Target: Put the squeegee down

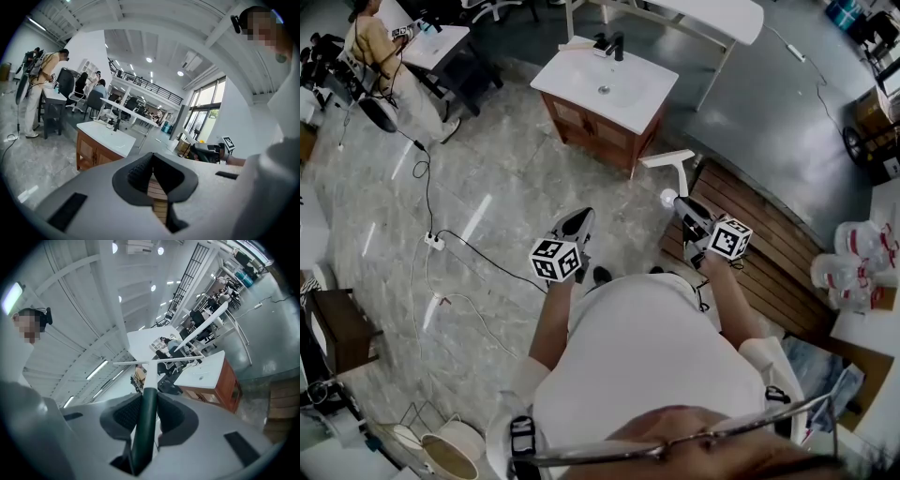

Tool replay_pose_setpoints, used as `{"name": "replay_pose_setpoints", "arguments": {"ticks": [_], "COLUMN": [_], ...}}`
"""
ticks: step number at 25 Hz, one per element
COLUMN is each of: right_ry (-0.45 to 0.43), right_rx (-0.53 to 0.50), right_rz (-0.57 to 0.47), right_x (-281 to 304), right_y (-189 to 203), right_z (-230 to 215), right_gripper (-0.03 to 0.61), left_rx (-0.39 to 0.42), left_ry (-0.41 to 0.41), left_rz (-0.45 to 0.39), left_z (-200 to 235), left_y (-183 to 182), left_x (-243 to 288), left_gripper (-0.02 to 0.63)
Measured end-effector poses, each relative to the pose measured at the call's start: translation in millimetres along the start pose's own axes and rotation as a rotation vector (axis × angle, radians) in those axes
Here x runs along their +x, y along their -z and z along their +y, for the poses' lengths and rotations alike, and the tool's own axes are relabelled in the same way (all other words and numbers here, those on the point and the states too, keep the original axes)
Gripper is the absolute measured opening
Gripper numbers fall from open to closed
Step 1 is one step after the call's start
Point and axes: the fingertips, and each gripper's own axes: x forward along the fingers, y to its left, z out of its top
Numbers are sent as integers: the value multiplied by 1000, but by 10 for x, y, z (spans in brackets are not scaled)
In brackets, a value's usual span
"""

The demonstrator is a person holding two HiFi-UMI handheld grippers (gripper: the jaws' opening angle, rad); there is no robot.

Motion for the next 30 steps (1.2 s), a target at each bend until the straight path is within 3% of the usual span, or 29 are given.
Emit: {"name": "replay_pose_setpoints", "arguments": {"ticks": [16, 30], "right_ry": [61, 74], "right_rx": [39, 42], "right_rz": [-35, -43], "right_x": [234, 343], "right_y": [493, 441], "right_z": [323, 327], "right_gripper": [101, 101], "left_rx": [6, -21], "left_ry": [70, 72], "left_rz": [47, 54], "left_z": [424, 547], "left_y": [94, 111], "left_x": [-402, -349], "left_gripper": [5, 5]}}
